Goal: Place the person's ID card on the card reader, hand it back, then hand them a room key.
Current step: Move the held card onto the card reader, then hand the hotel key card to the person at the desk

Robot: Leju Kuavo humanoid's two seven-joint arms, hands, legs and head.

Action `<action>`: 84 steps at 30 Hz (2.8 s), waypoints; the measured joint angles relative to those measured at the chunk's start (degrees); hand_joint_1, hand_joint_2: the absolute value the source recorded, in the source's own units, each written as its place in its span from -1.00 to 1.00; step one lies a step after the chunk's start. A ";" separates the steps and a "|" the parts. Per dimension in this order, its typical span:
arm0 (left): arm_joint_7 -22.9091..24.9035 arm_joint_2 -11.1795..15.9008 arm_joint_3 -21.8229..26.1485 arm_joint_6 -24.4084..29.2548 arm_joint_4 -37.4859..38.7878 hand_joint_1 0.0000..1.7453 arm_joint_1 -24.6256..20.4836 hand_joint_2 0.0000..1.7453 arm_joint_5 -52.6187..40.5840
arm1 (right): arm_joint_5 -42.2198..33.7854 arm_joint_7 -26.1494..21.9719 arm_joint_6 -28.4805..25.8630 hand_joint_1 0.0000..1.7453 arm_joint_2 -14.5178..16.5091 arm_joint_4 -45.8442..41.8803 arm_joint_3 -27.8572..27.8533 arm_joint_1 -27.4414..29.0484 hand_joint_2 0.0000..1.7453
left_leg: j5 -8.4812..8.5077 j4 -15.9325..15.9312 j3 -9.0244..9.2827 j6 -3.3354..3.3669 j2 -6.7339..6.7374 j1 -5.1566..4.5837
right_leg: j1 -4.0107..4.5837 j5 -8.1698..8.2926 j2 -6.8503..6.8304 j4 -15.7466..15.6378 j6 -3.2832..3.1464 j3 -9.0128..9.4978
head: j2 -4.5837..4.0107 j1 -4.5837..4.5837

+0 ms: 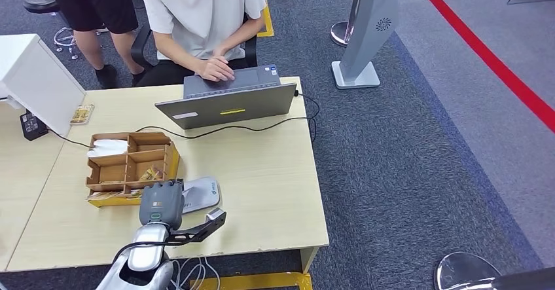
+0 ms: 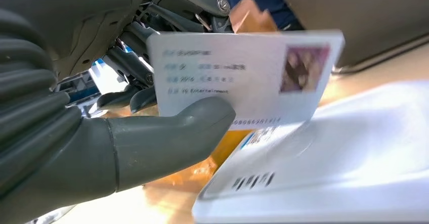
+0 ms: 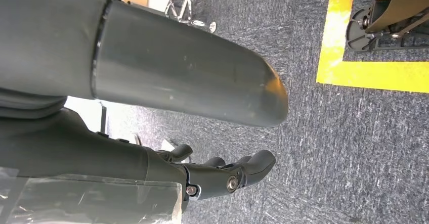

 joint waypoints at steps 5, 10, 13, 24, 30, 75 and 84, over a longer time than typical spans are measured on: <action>-0.99 -0.03 1.77 -0.69 2.26 1.00 -0.76 1.00 0.10 | 0.69 -0.02 0.08 -1.00 -0.01 0.00 0.07 -0.01 -1.00 | 0.04 0.00 0.02 -0.02 0.00 0.00 | 0.00 0.01 -0.01 0.00 0.00 0.02 | 0.00 0.01; -3.29 -0.16 2.95 4.83 3.40 1.00 -0.93 1.00 0.00 | 0.73 -0.19 0.09 -1.00 -0.02 0.00 0.08 0.00 -1.00 | 0.05 0.00 0.02 -0.03 -0.01 0.01 | 0.00 0.02 -0.01 0.01 -0.01 0.02 | -0.01 0.01; -4.58 0.10 2.98 11.78 1.41 1.00 -0.87 1.00 -0.02 | 0.79 -0.35 0.10 -1.00 -0.02 0.00 0.13 0.00 -1.00 | 0.05 0.01 0.00 -0.03 -0.01 0.00 | 0.00 0.02 -0.01 0.01 -0.01 0.02 | -0.01 0.02; -3.86 4.08 2.25 22.69 -7.94 1.00 -1.34 1.00 -0.04 | 1.32 -1.09 0.59 -1.00 -0.02 0.02 0.52 -0.02 -1.00 | 0.06 0.00 0.02 -0.04 0.00 0.03 | 0.02 0.02 0.00 0.01 -0.02 0.01 | 0.00 0.01; -3.41 8.16 1.54 25.86 -10.70 1.00 -4.48 1.00 -0.03 | 2.77 -1.18 1.70 -1.00 -0.35 0.02 1.40 -0.06 -1.00 | 0.06 0.00 0.02 -0.05 -0.02 0.04 | 0.03 0.02 -0.01 0.02 -0.02 0.01 | -0.01 0.01; -12.05 17.40 14.93 28.79 31.76 1.00 -35.24 1.00 0.01 | 5.94 -2.32 4.39 -1.00 -2.27 0.24 5.81 -0.78 -1.00 | 0.15 0.00 -0.06 -0.22 0.56 0.11 | 0.13 0.19 0.54 0.11 -0.21 -0.29 | -0.02 -0.05; -12.09 17.34 14.93 28.80 32.33 -1.00 -35.30 1.00 0.01 | 5.92 -2.32 4.32 -1.00 -2.30 0.24 5.92 -0.78 1.00 | 0.12 -0.01 -0.12 -0.22 0.63 0.11 | 0.13 0.18 0.62 0.11 -0.21 -0.39 | -0.02 -0.05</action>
